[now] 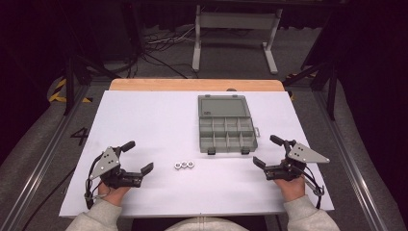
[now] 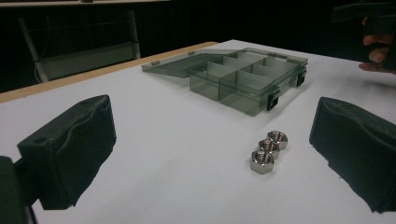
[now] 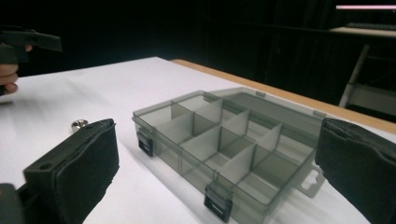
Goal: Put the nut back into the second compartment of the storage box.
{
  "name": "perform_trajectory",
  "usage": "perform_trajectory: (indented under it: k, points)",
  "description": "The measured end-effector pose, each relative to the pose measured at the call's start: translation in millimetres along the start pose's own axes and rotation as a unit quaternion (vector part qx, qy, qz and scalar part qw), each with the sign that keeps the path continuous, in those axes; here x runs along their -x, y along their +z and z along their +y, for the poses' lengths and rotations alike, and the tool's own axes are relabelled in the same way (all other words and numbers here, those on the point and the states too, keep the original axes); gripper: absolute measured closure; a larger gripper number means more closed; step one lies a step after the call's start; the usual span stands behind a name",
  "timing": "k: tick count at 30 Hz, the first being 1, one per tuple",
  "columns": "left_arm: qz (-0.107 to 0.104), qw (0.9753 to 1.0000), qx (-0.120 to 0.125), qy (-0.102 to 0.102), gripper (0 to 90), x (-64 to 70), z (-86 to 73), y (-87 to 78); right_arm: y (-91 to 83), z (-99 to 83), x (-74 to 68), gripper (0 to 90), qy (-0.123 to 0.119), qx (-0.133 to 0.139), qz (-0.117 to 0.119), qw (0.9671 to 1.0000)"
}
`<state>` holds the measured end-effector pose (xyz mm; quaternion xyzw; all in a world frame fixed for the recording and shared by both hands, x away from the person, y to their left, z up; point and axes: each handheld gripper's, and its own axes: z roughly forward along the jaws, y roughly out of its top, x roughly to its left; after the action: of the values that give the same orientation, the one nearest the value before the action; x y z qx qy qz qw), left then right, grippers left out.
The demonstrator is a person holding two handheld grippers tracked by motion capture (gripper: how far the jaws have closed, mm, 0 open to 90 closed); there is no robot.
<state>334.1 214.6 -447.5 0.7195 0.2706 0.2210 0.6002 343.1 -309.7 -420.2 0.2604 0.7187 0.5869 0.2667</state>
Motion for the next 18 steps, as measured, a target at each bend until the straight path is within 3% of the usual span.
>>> perform_trajectory:
  k: [5,11,18]
  points:
    - [-0.008,1.0000,0.002,-0.001,0.4,0.1,1.2,-0.9,4.1,5.6,-4.4,0.0,-0.005,0.007,0.010,0.9999]
    - [-0.002,0.9999,-0.006,-0.013,0.1,-2.1,2.0,-2.8,14.1,12.1,-10.1,0.0,0.002,0.009,0.021,0.9997]
    - [-0.005,0.9998,-0.009,-0.015,0.1,-2.3,3.0,-5.4,46.4,32.4,-21.6,0.0,0.004,0.011,0.059,0.9982]
